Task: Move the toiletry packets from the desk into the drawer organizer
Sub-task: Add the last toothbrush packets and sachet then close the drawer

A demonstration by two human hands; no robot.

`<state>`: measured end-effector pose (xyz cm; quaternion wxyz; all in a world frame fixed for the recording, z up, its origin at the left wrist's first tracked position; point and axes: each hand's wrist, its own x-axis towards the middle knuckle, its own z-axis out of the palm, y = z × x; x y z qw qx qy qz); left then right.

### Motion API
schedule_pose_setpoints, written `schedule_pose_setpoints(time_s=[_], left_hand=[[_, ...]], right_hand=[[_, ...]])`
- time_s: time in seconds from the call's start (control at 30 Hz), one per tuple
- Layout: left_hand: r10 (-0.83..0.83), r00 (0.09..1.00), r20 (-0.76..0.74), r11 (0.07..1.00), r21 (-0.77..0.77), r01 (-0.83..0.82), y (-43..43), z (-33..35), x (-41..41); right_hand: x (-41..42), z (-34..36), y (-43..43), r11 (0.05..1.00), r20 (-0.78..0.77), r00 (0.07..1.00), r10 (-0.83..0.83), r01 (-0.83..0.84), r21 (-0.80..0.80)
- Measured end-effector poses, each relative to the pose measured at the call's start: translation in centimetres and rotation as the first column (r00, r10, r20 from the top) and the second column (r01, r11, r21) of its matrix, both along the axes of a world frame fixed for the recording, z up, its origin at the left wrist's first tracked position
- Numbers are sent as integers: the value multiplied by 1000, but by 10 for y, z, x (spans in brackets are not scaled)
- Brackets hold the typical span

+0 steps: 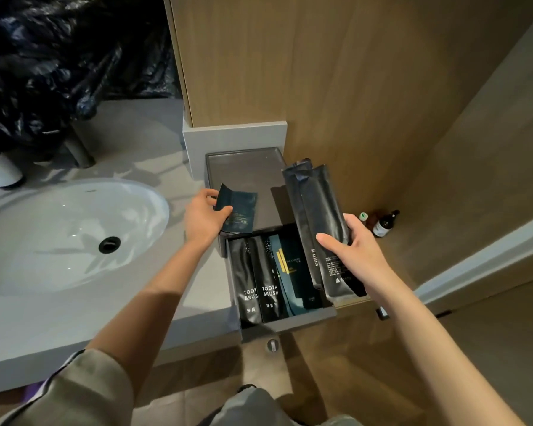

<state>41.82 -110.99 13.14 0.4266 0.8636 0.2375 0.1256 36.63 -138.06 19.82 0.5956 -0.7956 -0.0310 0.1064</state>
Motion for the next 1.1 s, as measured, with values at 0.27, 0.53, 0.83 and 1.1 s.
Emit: schedule_pose_setpoints(time_s=[0.27, 0.53, 0.83, 1.1], left_hand=[[-103, 972, 211, 976, 210, 58, -9, 16, 3], [-453, 878, 156, 557, -719, 415, -89, 71, -49], [-58, 987, 153, 425, -890, 163, -72, 50, -61], [-67, 987, 149, 587, -793, 159, -88, 50, -74]], right_hand=[[19, -2, 21, 960, 279, 960, 30, 49, -275], [11, -5, 64, 766, 577, 749, 324, 150, -625], [4, -13, 54, 671, 365, 718, 593, -189, -717], [16, 3, 28, 929, 297, 892, 340, -268, -257]])
